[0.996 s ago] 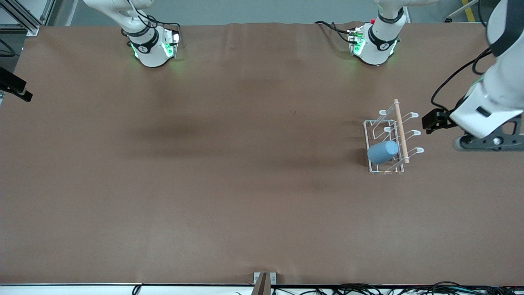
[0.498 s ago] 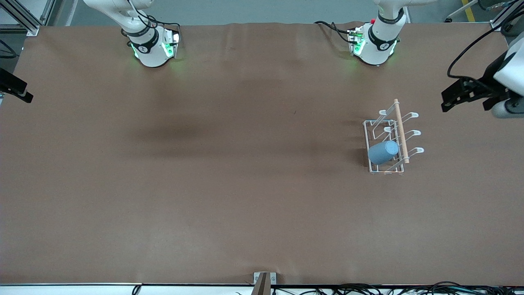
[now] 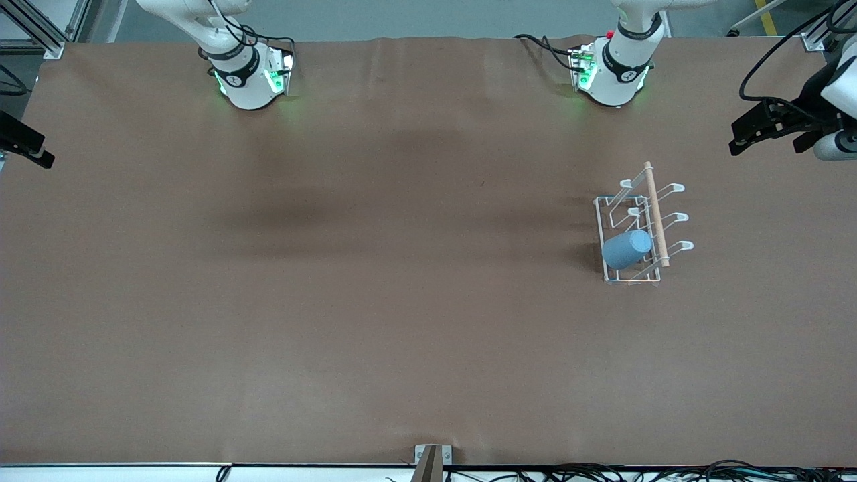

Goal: Hang cup on cup holder
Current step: 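Open the left gripper and lift it away from the holder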

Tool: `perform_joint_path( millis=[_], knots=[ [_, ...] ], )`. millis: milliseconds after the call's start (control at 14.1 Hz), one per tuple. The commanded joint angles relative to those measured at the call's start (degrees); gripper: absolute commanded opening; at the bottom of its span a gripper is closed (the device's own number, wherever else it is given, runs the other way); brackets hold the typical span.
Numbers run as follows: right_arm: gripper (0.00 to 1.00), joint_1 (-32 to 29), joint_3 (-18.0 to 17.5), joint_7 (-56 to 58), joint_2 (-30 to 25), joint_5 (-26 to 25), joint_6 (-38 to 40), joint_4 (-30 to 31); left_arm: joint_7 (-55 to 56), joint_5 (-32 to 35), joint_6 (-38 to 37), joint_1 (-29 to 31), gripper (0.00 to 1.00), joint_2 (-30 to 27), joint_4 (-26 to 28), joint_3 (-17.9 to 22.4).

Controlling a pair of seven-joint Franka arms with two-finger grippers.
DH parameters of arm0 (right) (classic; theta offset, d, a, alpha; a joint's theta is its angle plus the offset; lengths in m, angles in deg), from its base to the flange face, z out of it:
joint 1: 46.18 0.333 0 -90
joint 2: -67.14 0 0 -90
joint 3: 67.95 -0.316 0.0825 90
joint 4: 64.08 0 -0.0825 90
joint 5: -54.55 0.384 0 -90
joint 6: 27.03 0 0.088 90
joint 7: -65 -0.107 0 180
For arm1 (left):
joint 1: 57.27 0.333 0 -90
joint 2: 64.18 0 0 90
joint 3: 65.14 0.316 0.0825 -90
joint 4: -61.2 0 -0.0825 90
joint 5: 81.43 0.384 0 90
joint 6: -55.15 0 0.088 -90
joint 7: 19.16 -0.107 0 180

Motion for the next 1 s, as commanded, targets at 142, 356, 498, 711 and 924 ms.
perform_joint_path(
  millis=[142,356,498,711,924],
  knots=[
    [1.00,0.3,0.3,-0.4,-0.4,-1.0,-0.6,0.6,-1.4,-0.3,2.1,0.3,1.00,-3.9,5.6,-0.2],
    [1.00,0.6,0.3,-0.6,-0.3,-1.2,-0.6,0.6,-1.4,0.0,2.7,-0.1,1.00,-3.4,4.9,-0.4],
    [1.00,0.4,0.3,-0.7,-0.2,-1.1,-1.1,0.7,-1.3,0.1,2.6,-0.1,1.00,-3.3,4.3,-0.3],
    [1.00,0.3,0.3,-0.7,0.0,-1.0,-1.1,0.7,-1.2,0.0,2.3,0.1,1.00,-2.9,3.2,-0.3],
    [1.00,0.3,0.3,-0.6,0.0,-1.0,-0.9,0.9,-1.4,0.0,2.3,0.0,1.00,-2.5,3.1,-0.3]
  ],
)
